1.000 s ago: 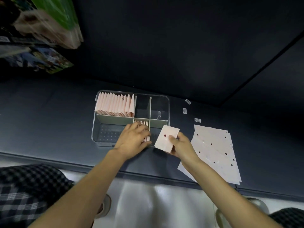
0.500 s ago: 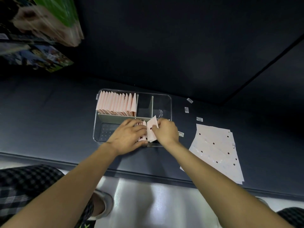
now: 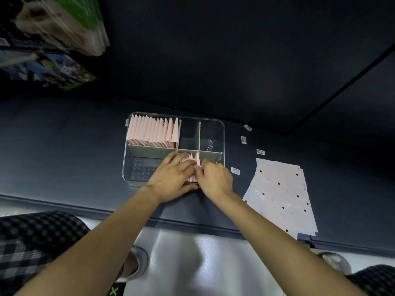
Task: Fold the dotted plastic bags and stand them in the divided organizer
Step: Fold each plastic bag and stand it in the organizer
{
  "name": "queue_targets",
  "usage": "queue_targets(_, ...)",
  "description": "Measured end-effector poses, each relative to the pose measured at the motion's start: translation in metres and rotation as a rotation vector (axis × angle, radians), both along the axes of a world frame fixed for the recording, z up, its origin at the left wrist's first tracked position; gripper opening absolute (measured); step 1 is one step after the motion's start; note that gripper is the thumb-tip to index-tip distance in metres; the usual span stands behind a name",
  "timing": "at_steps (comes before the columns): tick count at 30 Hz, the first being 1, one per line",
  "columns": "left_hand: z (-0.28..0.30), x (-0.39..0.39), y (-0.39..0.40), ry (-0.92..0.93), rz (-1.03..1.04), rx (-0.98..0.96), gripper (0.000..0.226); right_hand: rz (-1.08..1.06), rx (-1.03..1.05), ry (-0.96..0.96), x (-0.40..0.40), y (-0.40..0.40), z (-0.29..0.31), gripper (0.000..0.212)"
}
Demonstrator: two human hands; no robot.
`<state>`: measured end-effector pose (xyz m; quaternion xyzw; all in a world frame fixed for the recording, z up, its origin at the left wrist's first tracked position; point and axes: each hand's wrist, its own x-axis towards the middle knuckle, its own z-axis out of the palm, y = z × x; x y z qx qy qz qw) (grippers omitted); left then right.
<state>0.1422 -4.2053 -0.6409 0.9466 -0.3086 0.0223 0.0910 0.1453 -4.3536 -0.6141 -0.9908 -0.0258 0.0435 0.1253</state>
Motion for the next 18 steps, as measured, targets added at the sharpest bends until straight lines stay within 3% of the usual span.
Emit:
queue_targets(5, 0.001, -0.005, 0.001, -0.037, 0.041, -0.077, 0.050, 0.059, -0.087, 0.083, 0.009, 0.007, 0.002, 0.019)
queue_targets(11, -0.001, -0.012, 0.000, -0.040, 0.142, -0.255, 0.034, 0.106, -0.128, 0.123, 0.012, -0.001, -0.002, 0.027)
queue_targets(15, -0.002, -0.013, -0.002, -0.017, 0.136, -0.248, 0.048, 0.144, -0.111, 0.195, 0.012, -0.004, -0.002, 0.034)
queue_targets(18, -0.003, -0.011, -0.008, 0.066, 0.093, -0.138, 0.061, 0.182, -0.010, 0.223, 0.009, -0.015, 0.003, 0.034)
